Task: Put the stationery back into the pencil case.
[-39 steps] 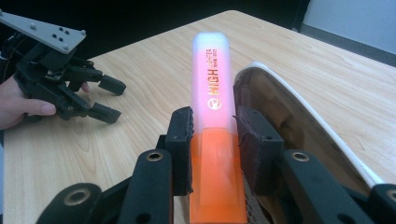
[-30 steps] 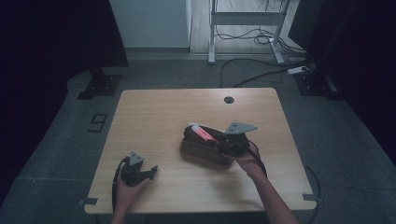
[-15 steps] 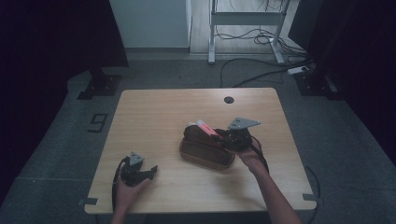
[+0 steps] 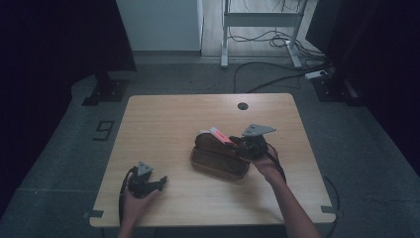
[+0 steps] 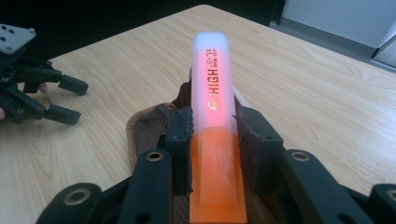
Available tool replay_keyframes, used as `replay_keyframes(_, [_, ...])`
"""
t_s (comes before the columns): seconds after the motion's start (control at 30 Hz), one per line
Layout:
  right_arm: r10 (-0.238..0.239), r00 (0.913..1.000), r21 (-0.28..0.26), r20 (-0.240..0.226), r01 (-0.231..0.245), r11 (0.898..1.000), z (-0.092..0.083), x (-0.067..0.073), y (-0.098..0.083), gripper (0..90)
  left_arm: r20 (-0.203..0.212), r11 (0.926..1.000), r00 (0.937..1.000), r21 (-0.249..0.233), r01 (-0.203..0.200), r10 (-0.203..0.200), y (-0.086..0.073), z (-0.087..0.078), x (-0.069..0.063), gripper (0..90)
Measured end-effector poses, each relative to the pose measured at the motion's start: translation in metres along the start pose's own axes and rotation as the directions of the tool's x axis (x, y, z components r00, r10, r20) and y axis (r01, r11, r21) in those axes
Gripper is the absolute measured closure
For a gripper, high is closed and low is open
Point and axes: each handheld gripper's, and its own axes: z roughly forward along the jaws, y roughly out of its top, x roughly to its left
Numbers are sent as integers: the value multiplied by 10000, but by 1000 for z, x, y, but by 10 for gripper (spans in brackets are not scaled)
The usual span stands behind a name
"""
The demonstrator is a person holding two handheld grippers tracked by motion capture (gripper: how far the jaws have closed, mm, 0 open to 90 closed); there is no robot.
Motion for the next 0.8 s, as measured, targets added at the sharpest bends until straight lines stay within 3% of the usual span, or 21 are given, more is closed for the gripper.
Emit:
replay_keyframes(0.37, [-354, 9990, 407, 269, 343, 9986, 7, -2, -7, 649, -10, 10000, 10000, 2, 3, -3, 0, 0, 0, 278])
replay_keyframes(0.53, [-442, 9974, 252, 569, 428, 9988, 5, -2, -8, 596, -11, 10000, 10000, 1, 1, -1, 0, 0, 0, 278])
replay_keyframes(0.8, [-434, 9979, 228, 489, 423, 9988, 5, 0, -9, 584, -8, 10000, 10000, 2, -5, 5, 0, 0, 0, 278])
